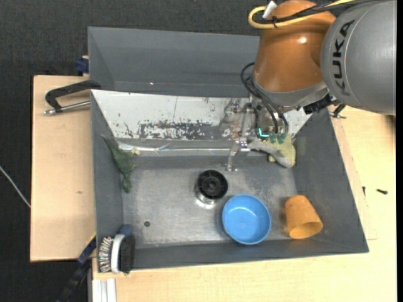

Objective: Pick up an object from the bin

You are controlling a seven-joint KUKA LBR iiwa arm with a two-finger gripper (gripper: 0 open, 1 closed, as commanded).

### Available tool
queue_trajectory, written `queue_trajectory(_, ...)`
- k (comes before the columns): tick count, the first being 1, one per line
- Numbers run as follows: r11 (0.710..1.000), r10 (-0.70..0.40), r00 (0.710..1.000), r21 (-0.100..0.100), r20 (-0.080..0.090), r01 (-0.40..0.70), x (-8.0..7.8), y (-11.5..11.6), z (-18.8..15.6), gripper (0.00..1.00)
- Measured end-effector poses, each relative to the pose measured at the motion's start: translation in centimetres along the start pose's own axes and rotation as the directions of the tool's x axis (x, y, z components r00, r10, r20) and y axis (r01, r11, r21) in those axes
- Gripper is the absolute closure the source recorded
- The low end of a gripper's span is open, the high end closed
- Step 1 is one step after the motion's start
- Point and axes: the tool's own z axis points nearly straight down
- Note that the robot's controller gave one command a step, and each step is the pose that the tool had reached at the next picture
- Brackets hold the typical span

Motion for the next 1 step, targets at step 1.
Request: queue_trajectory(1, 0.962, -0.273, 0.962, 0.002, 0.013, 0.273, 1.46, -1.60, 14.51, 0.00)
